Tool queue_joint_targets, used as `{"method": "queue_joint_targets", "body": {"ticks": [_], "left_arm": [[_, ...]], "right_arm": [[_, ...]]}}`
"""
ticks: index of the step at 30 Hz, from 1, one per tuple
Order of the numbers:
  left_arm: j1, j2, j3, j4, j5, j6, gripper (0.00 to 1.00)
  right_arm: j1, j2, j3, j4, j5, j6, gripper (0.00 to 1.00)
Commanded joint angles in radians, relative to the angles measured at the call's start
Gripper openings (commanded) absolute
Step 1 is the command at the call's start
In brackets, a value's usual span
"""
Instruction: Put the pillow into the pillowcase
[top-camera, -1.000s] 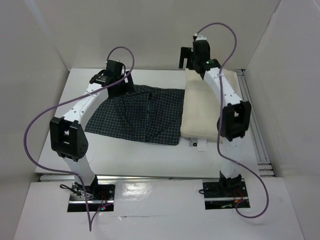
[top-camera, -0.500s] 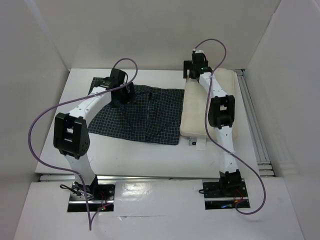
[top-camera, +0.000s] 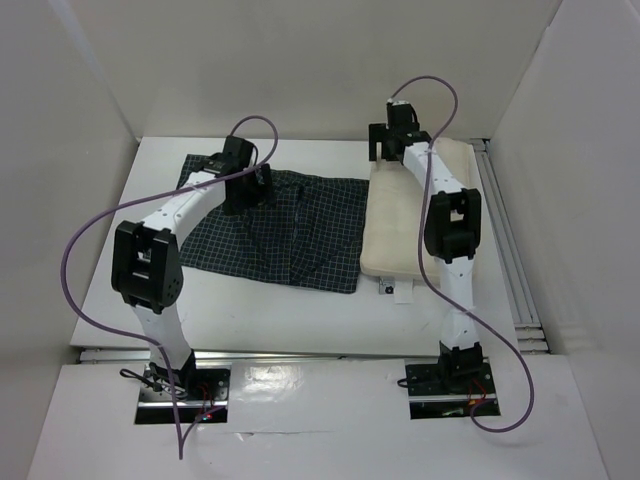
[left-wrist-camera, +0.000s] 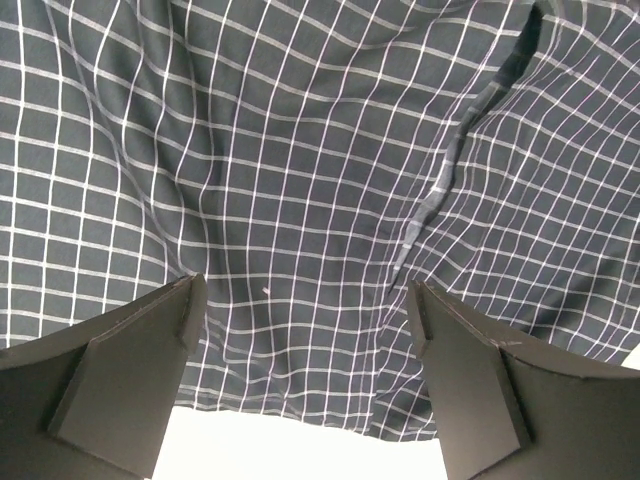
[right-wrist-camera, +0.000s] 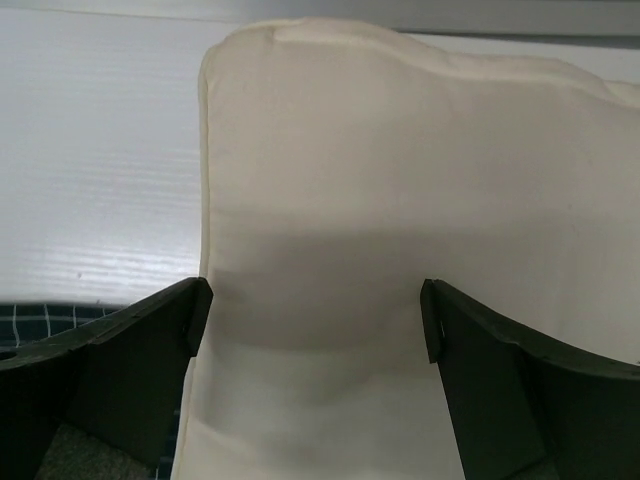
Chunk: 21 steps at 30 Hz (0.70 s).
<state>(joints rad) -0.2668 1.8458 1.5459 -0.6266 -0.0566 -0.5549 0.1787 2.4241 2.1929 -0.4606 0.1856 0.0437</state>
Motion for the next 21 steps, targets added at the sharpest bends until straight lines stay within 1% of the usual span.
{"method": "queue_joint_targets", "body": {"ticks": [1,3,6,8,12,14,15,16,17,18,19,20,21], "left_arm": [[-0.003,0.021,0.048,0.028,0.023,0.003,1.0],[-0.003,0.021,0.048,0.037,0.023,0.003,1.0],[-0.003,0.021,0.048,0.038,0.023,0.003,1.0],[-0.003,0.03,0.048,0.047,0.032,0.012,1.0],[-0.003,0.03,0.048,0.047,0.032,0.012,1.0],[-0.003,0.03,0.048,0.047,0.032,0.012,1.0],[-0.003,0.03,0.048,0.047,0.032,0.012,1.0],[-0.003,0.03,0.048,0.047,0.032,0.012,1.0],[-0.003,0.03,0.039,0.047,0.032,0.012,1.0],[-0.003,0.03,0.039,0.047,0.032,0.012,1.0],[-0.003,0.021,0.039,0.047,0.032,0.012,1.0],[-0.003,0.012,0.03,0.047,0.021,0.012,1.0],[-0.003,0.012,0.029,0.047,0.021,0.012,1.0]], "right_arm": [[-0.004,-0.094,0.002,-0.16,-0.046,0.022,1.0],[-0.004,-0.085,0.016,-0.225,-0.06,0.022,1.0],[0.015,-0.037,0.012,-0.286,-0.017,0.013,1.0],[0.015,-0.014,0.002,-0.308,-0.049,0.022,1.0],[0.035,0.074,0.013,-0.29,0.061,0.047,1.0],[0.024,0.116,0.059,-0.289,0.051,0.047,1.0],[0.024,0.136,0.074,-0.289,0.051,0.047,0.95],[0.024,0.166,0.088,-0.289,0.038,0.047,0.74],[0.024,0.167,0.088,-0.273,0.047,0.056,0.63],[0.024,0.167,0.088,-0.259,0.048,0.056,0.45],[0.024,0.167,0.079,-0.228,0.035,0.056,0.08],[0.024,0.158,0.07,-0.216,0.026,0.038,0.0],[0.024,0.147,0.055,-0.204,0.011,0.021,0.0]]}}
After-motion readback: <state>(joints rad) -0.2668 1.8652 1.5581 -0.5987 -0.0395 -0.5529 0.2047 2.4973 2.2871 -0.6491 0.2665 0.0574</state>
